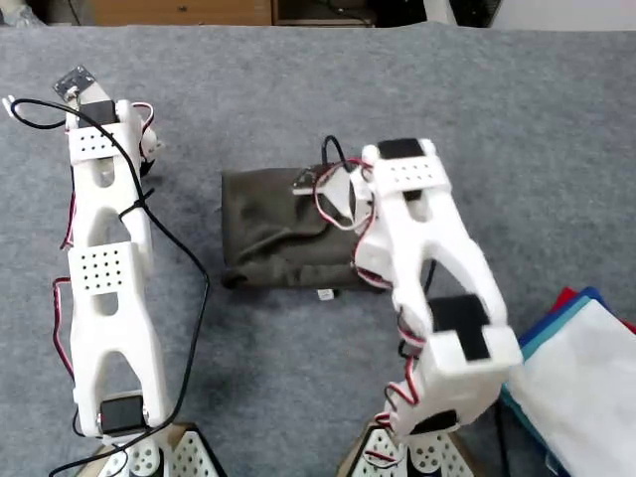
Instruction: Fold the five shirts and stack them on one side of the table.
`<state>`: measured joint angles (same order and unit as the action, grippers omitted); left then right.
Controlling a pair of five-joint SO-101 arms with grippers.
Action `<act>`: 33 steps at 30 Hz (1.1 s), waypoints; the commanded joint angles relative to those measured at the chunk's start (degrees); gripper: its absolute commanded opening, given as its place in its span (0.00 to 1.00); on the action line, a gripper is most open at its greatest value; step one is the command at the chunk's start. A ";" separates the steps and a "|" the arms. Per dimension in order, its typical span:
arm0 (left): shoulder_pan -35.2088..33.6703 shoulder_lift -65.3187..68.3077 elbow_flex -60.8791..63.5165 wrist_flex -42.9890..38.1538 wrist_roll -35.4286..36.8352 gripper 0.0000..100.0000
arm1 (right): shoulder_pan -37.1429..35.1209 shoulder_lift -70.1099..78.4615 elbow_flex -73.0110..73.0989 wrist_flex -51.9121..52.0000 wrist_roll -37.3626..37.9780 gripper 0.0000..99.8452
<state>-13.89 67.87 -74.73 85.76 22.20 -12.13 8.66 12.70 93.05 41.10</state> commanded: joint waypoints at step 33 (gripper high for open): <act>-0.35 -1.01 -2.90 -0.35 0.44 0.02 | -3.56 -6.64 12.53 -10.11 -3.96 0.01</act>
<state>-13.89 67.87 -74.73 85.76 22.20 -16.26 8.04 19.65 85.49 37.41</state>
